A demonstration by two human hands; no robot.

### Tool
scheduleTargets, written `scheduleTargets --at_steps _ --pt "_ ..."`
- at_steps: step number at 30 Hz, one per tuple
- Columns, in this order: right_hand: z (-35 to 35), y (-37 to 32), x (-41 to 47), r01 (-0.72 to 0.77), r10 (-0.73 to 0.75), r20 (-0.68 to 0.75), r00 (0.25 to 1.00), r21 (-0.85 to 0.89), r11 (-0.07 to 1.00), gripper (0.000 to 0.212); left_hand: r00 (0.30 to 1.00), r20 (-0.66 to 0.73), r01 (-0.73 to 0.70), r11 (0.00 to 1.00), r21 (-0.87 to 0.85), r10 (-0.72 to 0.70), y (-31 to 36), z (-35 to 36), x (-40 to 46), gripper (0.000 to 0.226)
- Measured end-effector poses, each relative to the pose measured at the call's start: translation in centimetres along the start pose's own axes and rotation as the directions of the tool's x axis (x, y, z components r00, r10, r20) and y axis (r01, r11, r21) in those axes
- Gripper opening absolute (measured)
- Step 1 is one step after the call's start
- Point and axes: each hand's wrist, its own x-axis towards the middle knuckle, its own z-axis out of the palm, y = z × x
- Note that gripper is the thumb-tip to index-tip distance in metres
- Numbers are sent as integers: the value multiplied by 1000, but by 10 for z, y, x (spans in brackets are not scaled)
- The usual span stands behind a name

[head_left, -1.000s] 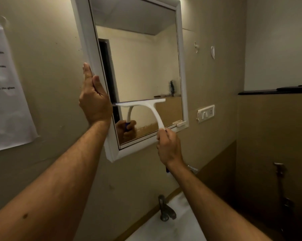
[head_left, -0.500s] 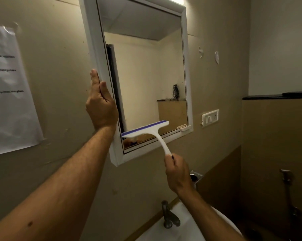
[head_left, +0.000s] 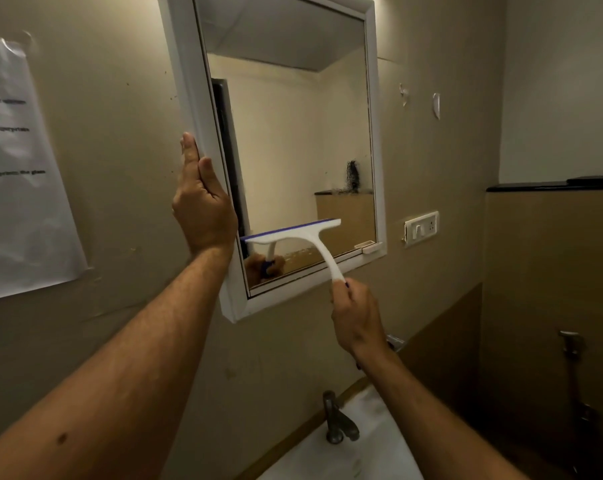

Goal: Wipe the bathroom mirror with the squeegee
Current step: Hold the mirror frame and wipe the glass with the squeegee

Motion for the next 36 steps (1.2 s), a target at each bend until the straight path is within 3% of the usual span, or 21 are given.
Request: scheduleTargets --at_steps 6,14,24,32,36 --pt "-11 45 -32 -141 144 29 989 -100 985 32 999 -35 1 1000 29 0 1 1 -3 45" --pt "-4 -3 0 8 -8 -3 1000 -4 1000 30 1000 -16 9 1000 19 -9 0 0 -6 46" --pt "0 37 -34 -90 92 41 995 -37 995 31 999 -46 1 1000 21 0 -1 0 -8 45" --pt "-1 -4 -10 8 -7 -9 1000 45 999 29 999 -36 7 1000 9 -6 -2 1 -9 45" --pt "6 10 -20 -44 44 15 999 10 999 30 999 -39 6 1000 9 -5 -3 0 -9 46"
